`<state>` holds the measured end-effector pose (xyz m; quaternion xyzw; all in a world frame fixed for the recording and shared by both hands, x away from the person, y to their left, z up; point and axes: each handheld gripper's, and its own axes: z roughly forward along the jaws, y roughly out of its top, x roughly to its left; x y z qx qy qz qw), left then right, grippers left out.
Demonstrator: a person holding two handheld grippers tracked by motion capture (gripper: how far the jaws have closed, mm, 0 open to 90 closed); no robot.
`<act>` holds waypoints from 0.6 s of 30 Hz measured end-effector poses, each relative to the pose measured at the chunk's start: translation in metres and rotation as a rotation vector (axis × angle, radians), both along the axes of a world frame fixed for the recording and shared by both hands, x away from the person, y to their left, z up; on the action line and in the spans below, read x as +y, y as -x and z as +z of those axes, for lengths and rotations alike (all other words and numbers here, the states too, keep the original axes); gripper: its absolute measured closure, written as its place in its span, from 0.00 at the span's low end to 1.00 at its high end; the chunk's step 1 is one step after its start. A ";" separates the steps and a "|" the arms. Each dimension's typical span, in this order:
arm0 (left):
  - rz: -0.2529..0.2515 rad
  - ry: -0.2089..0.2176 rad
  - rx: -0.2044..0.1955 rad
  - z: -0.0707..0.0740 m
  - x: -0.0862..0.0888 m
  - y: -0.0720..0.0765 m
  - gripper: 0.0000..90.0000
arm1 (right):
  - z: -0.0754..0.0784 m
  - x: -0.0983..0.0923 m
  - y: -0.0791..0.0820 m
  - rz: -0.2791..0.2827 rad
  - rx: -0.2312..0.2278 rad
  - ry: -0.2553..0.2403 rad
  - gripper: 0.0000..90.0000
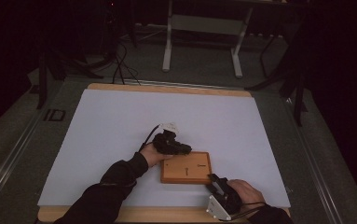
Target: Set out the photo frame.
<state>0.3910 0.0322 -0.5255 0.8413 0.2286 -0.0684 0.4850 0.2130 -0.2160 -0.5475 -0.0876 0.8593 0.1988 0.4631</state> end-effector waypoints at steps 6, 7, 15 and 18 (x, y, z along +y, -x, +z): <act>0.000 -0.001 0.003 0.000 0.000 0.000 0.92 | -0.003 0.002 0.001 0.011 -0.034 0.040 0.70; -0.004 -0.002 0.000 0.000 0.000 0.000 0.92 | -0.003 0.003 0.002 0.015 -0.041 0.047 0.70; -0.003 0.006 0.007 -0.001 0.000 -0.001 0.92 | -0.006 0.005 0.005 0.038 -0.112 0.116 0.73; -0.004 0.008 0.007 -0.001 0.001 -0.001 0.92 | -0.006 0.007 0.006 0.045 -0.127 0.147 0.74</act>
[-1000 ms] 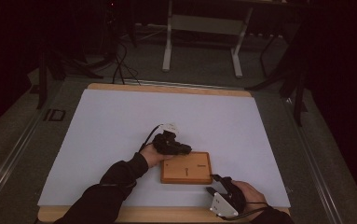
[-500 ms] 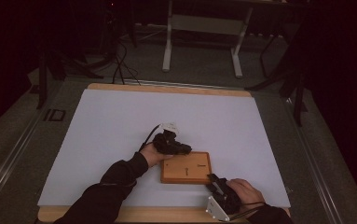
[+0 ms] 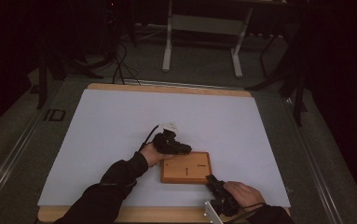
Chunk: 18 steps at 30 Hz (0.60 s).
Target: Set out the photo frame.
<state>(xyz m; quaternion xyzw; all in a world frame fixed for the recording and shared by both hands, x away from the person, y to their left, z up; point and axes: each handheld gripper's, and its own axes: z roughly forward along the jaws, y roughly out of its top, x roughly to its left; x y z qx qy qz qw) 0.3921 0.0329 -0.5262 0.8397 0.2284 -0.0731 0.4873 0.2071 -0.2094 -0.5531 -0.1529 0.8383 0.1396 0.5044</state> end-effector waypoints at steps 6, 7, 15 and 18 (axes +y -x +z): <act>0.001 -0.007 -0.013 0.002 -0.001 0.004 0.66 | 0.003 0.001 -0.001 0.005 0.007 0.023 0.74; 0.000 0.003 -0.026 0.004 0.000 0.006 0.66 | 0.005 0.001 -0.001 0.004 0.015 0.022 0.74; 0.024 0.029 -0.144 0.019 0.017 0.024 0.14 | 0.019 0.000 -0.008 0.027 0.064 0.023 0.75; 0.034 0.021 -0.169 0.024 0.026 0.031 0.10 | 0.028 -0.001 -0.013 0.023 0.101 0.003 0.76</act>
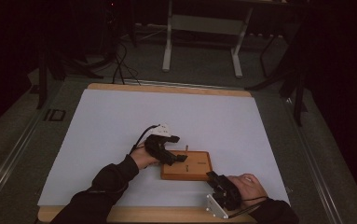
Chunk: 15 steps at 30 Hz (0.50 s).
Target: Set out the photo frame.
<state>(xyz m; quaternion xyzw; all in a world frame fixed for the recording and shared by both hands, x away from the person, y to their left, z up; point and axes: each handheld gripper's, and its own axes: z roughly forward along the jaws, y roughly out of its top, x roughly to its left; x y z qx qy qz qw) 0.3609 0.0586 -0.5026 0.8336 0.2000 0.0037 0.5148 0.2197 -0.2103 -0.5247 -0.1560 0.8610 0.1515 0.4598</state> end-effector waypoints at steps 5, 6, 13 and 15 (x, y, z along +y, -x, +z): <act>0.051 0.048 -0.061 0.010 0.019 0.009 0.08 | 0.014 -0.001 -0.009 0.003 0.068 -0.016 0.76; 0.060 0.054 -0.068 0.011 0.024 0.010 0.08 | 0.016 -0.001 -0.010 0.005 0.079 -0.022 0.76; 0.108 0.032 -0.112 0.019 0.050 0.020 0.08 | 0.028 -0.001 -0.018 -0.003 0.143 -0.040 0.76; 0.110 0.038 -0.115 0.020 0.057 0.024 0.08 | 0.031 -0.002 -0.021 0.002 0.162 -0.050 0.76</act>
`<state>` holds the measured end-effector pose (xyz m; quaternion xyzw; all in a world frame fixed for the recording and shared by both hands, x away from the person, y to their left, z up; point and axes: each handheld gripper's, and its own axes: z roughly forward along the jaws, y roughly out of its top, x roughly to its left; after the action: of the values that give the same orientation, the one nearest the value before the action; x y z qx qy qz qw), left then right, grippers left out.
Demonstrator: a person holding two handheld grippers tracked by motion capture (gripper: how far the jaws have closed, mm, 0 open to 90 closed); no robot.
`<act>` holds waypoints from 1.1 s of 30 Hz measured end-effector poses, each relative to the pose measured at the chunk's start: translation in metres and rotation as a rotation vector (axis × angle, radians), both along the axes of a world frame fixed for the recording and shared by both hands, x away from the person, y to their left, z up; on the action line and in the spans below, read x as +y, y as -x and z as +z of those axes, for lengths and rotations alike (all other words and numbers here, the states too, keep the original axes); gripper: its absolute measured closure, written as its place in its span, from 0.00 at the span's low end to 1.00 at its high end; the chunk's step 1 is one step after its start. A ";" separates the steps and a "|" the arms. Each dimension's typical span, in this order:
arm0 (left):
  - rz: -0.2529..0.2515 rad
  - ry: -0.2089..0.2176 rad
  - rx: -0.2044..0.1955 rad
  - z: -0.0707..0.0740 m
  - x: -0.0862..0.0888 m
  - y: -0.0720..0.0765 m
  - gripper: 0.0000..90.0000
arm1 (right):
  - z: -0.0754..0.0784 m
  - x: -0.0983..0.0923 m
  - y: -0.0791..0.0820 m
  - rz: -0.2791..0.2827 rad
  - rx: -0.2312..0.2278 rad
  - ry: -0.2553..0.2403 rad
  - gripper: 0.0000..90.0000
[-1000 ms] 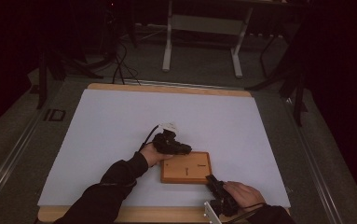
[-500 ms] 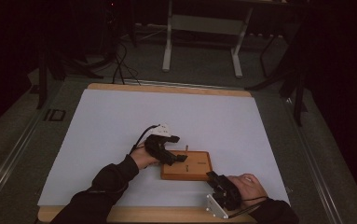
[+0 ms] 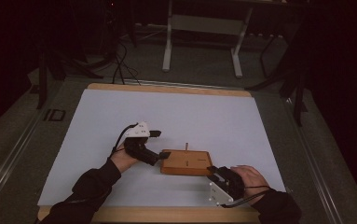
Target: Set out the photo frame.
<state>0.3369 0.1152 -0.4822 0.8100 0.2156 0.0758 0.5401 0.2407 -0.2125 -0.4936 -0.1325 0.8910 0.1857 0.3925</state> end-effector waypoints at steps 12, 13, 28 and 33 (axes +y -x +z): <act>0.039 -0.006 -0.015 -0.005 0.031 0.030 0.08 | 0.018 -0.001 -0.017 0.003 0.103 -0.018 0.76; 0.039 -0.006 -0.015 -0.005 0.032 0.031 0.08 | 0.020 -0.001 -0.020 0.000 0.120 -0.022 0.77; 0.074 0.010 0.024 -0.025 0.045 0.054 0.08 | 0.041 -0.001 -0.046 -0.008 0.213 -0.038 0.78; 0.073 0.003 0.032 -0.030 0.044 0.058 0.08 | 0.047 -0.002 -0.055 -0.016 0.249 -0.048 0.78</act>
<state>0.2785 0.1588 -0.5122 0.8018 0.2537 0.0824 0.5348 0.2962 -0.2147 -0.4470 -0.0920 0.9291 0.2190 0.2834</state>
